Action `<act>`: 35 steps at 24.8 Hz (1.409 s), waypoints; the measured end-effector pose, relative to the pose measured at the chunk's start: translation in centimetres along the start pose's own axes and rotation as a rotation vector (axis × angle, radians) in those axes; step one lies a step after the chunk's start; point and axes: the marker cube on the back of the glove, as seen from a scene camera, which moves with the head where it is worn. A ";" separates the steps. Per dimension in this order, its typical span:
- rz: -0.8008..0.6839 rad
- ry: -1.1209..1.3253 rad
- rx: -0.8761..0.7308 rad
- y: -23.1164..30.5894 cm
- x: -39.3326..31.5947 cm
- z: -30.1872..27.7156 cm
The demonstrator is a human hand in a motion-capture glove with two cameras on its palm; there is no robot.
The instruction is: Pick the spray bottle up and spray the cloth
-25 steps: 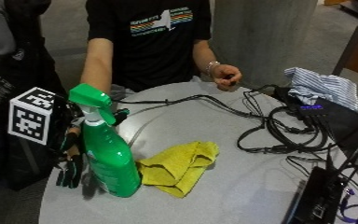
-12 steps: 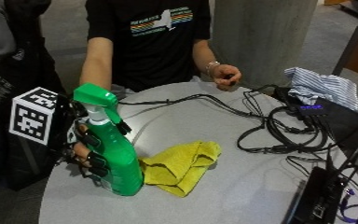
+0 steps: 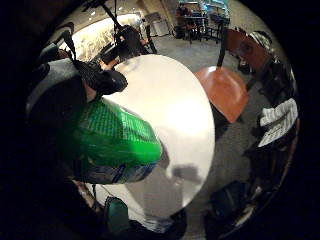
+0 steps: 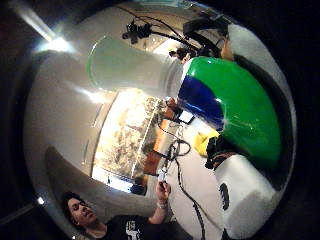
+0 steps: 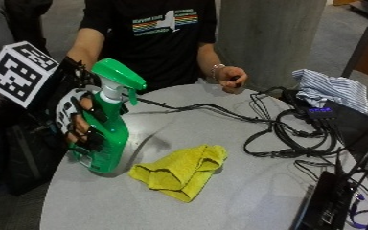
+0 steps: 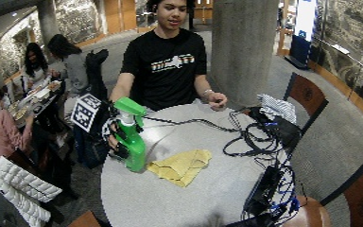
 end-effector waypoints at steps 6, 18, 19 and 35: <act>-0.017 0.241 -0.191 0.6 -2.2 -1.1; -0.009 0.509 -0.396 0.5 -4.6 -0.5; -0.006 0.522 -0.403 0.4 -4.6 -0.4; 0.031 0.605 -0.444 0.4 -3.9 0.1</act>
